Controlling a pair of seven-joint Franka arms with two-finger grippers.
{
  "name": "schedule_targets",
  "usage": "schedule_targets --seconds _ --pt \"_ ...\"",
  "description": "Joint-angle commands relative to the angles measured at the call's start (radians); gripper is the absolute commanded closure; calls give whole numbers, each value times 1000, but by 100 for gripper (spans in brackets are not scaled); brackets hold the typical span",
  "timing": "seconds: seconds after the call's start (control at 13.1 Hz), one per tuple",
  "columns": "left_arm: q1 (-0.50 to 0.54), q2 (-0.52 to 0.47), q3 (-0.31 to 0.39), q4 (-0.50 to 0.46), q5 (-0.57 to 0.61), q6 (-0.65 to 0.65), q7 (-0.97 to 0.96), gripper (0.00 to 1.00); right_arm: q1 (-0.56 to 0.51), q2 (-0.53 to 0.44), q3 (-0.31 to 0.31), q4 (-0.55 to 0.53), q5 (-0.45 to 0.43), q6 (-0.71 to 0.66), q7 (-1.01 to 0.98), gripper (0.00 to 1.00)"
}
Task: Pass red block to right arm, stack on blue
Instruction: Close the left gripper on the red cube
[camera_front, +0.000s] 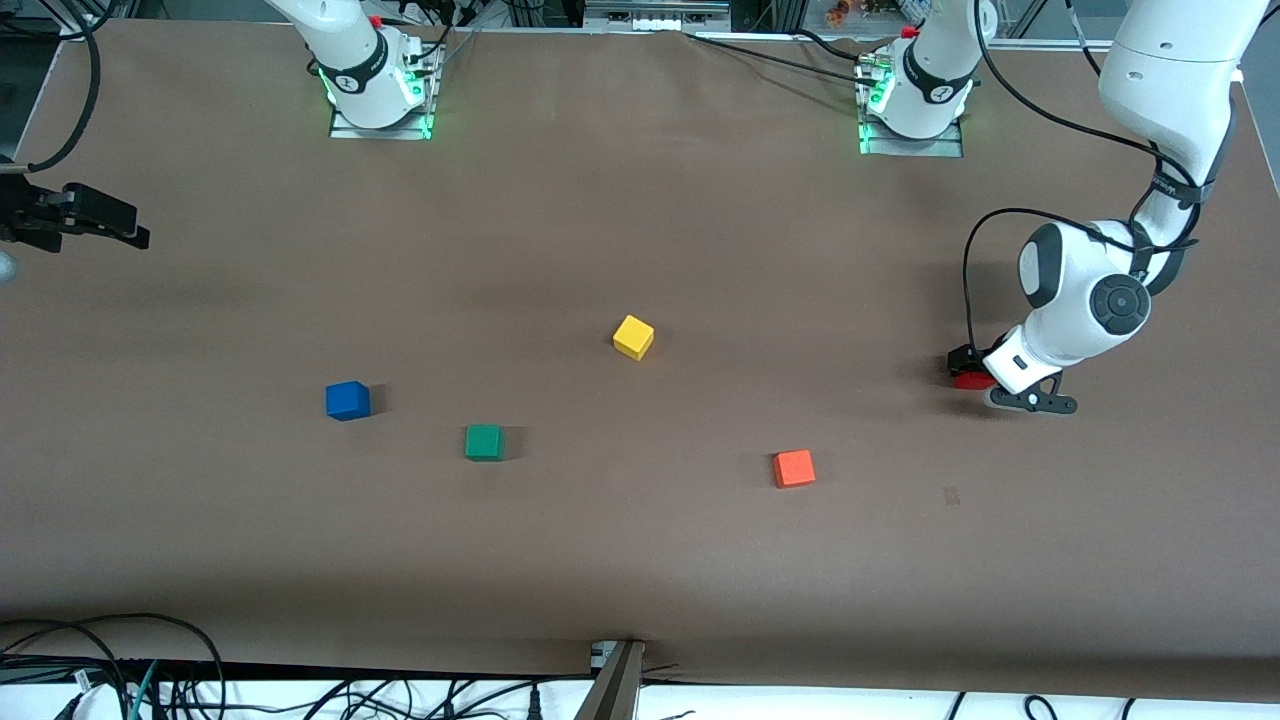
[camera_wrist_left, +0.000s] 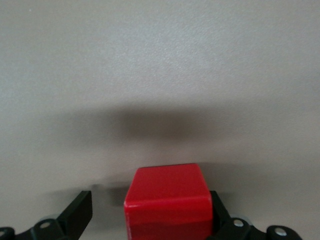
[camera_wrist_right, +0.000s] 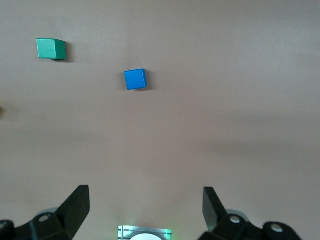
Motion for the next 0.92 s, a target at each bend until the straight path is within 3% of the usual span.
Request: schedule_targets --seconds 0.0,0.08,0.23,0.38,0.61,0.84 --pt "4 -21 -6 -19 24 11 -9 0 1 10 0 26 3 -8 -7 0" --pt "4 -21 -6 -18 24 9 -9 3 2 10 2 26 3 -8 -7 0" --pt "4 -23 -7 -18 24 9 -9 46 4 10 3 26 6 -9 -6 0" --pt "4 -28 -9 -18 24 2 -6 72 4 13 3 26 5 -9 -6 0" --pt "-7 -51 -18 -1 21 -72 -5 96 4 13 5 26 0 -8 -6 0" --pt "-7 -86 -70 89 7 -229 1 98 2 30 5 19 -20 -13 -7 0"
